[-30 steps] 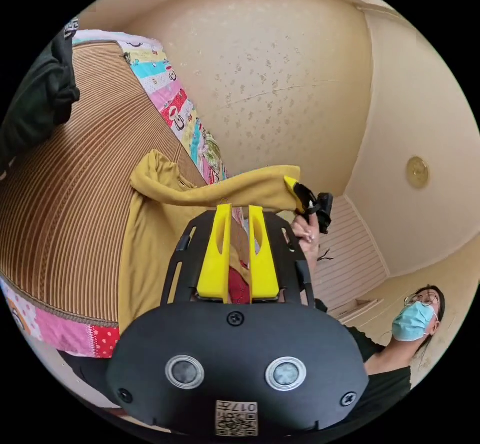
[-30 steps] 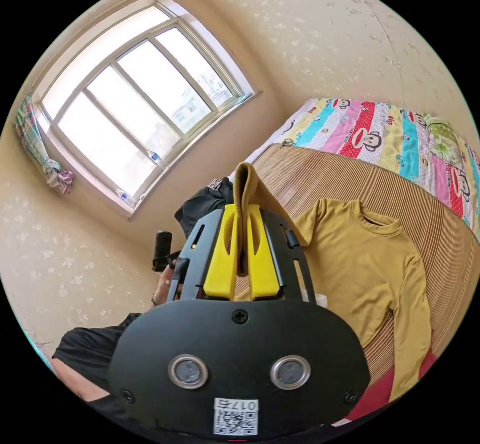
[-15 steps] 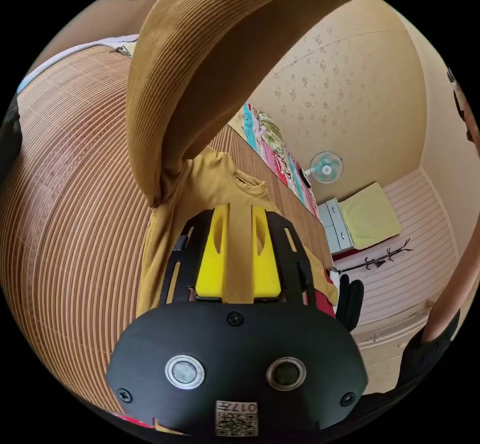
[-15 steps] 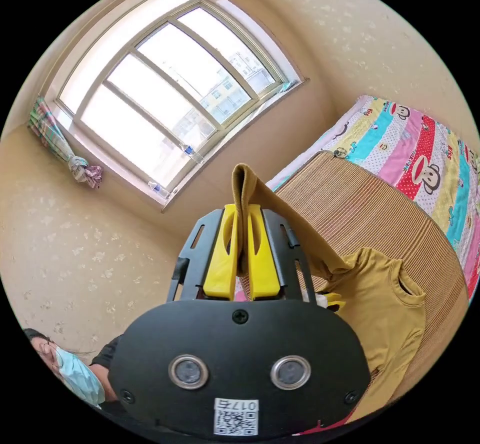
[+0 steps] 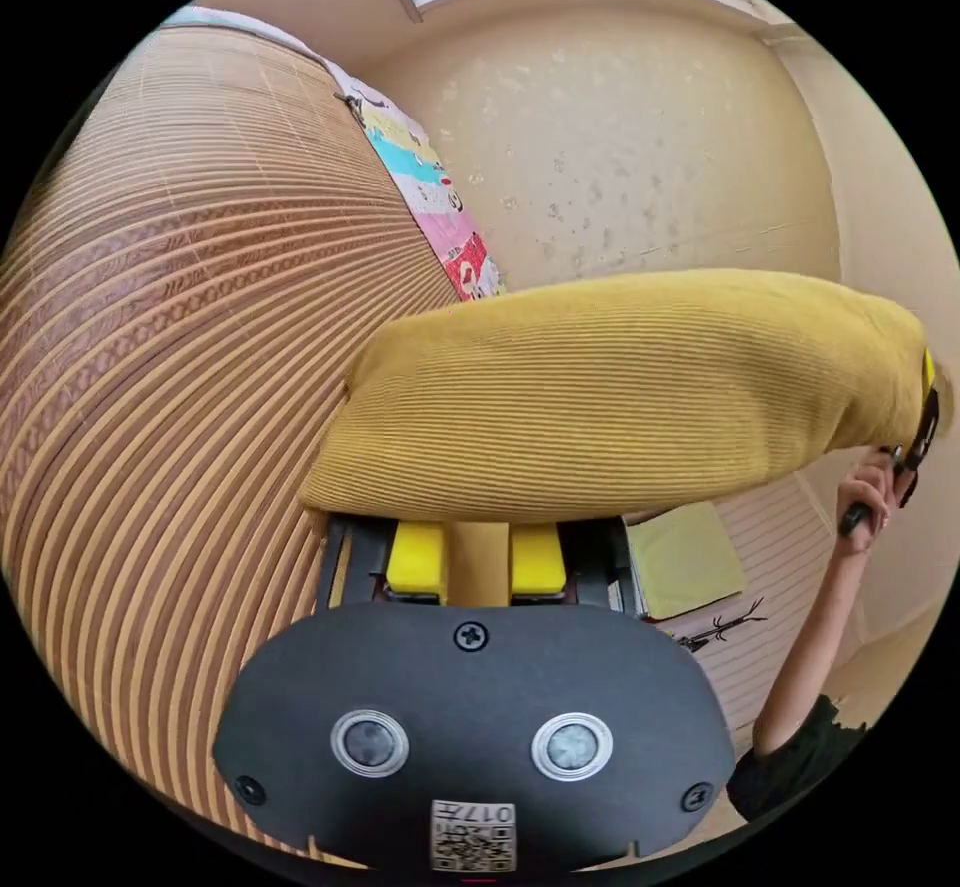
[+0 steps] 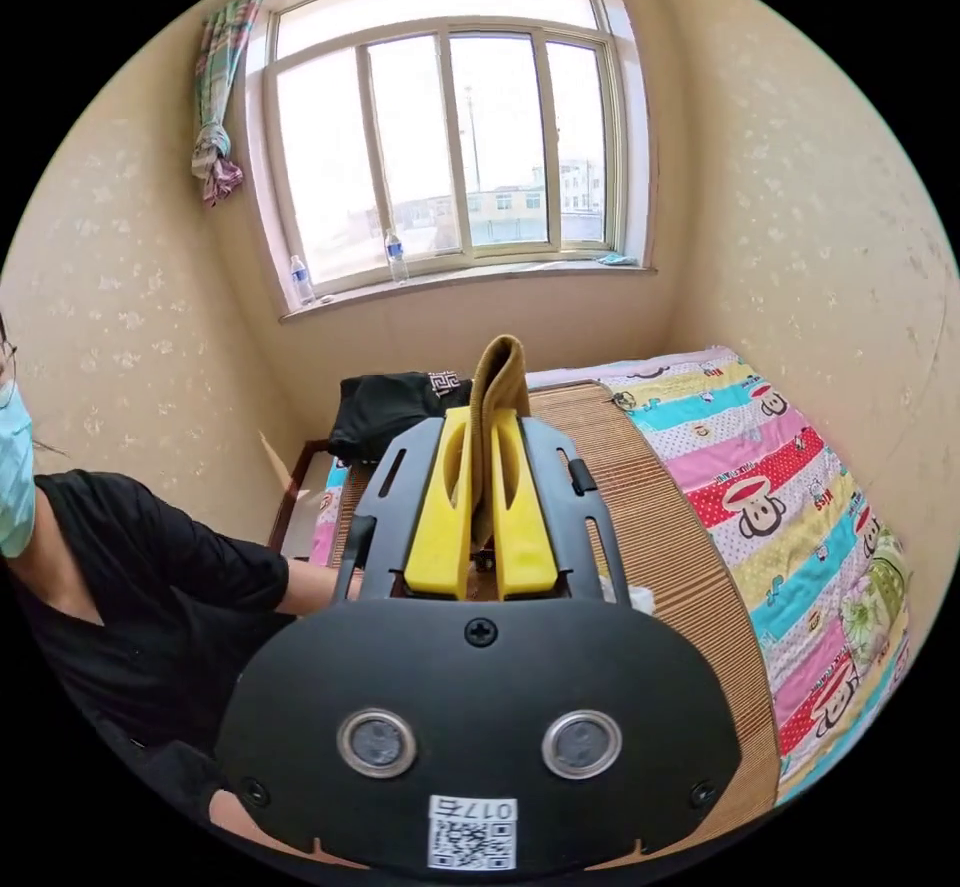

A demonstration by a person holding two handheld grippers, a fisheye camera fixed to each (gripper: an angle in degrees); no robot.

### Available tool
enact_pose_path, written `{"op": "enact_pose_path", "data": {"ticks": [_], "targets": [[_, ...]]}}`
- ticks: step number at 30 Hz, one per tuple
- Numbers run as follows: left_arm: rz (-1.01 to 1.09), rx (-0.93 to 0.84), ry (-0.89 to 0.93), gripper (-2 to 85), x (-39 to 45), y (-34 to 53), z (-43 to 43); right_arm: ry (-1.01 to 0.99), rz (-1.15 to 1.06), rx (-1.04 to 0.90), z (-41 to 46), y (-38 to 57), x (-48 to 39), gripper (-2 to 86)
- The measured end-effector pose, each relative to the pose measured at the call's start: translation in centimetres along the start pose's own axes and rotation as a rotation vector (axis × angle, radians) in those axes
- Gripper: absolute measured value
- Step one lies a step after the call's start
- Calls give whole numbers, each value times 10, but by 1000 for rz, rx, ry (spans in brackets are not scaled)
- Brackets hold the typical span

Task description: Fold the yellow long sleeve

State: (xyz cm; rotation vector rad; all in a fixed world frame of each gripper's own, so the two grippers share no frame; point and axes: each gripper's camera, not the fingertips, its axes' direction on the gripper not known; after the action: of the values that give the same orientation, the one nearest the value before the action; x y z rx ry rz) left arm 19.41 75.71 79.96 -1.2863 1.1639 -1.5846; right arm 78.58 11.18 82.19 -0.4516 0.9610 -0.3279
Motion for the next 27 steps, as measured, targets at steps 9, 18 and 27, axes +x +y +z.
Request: {"op": "enact_pose_path", "data": {"ticks": [9, 18, 27], "targets": [[17, 17, -5, 98, 10, 97, -69, 117, 813, 99, -11, 372, 222, 32], [-127, 65, -129, 117, -12, 71, -65, 322, 1124, -146, 39, 455, 296, 44], [-29, 181, -152, 92, -23, 109, -66, 792, 947, -273, 65, 359, 311, 117]]}}
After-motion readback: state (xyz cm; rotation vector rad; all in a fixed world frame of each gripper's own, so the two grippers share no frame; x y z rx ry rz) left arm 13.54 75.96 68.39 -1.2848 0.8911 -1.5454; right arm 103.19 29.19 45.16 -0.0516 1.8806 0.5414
